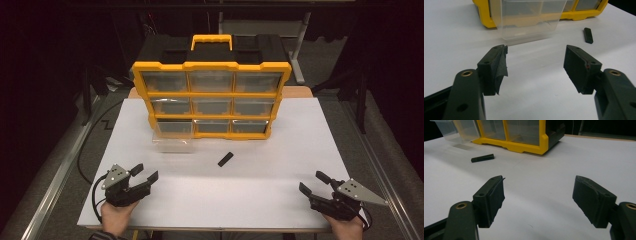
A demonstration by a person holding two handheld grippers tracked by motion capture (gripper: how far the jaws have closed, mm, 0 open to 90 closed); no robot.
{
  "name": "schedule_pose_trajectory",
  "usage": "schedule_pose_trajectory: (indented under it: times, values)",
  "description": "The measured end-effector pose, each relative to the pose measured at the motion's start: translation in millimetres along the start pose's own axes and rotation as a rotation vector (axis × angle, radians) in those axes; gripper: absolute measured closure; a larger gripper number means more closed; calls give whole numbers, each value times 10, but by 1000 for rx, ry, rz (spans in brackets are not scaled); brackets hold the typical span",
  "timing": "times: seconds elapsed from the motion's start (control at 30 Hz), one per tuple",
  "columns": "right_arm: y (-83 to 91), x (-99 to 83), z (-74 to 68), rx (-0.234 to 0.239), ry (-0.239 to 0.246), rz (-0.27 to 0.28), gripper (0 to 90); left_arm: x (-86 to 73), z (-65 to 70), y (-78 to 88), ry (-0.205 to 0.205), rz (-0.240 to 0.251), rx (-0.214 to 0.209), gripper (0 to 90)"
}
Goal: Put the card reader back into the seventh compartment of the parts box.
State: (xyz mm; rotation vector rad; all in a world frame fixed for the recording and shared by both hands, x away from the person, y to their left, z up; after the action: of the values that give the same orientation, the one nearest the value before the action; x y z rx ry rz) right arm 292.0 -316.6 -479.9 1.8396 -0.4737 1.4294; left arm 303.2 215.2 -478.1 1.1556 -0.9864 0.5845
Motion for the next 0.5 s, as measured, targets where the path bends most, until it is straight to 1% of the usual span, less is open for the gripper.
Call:
schedule_pose_trajectory:
  times: [0.13,0.3,0.5]
  values:
    - [15,-4,1,-8,-2,0,259,2,7,-3,-4,1,-1,358]
    - [6,-3,-2,-6,-3,-6,259,-2,0,3,2,0,-5,358]
    - [19,-5,3,-11,-11,1,262,1,27,3,-7,-1,-8,359]
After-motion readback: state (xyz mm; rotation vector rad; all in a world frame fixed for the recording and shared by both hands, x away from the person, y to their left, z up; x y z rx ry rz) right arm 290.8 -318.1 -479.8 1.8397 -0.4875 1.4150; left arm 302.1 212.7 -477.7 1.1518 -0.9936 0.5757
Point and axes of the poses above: each handheld gripper's, and its own axes: y roughly backward along the jaws, x roughly out of its top, z roughly to its right, the point moved 5 cm from there along -y, roughly forward along the jaws, and after that the axes turned 11 degrees about x, right-handed, at the moved point
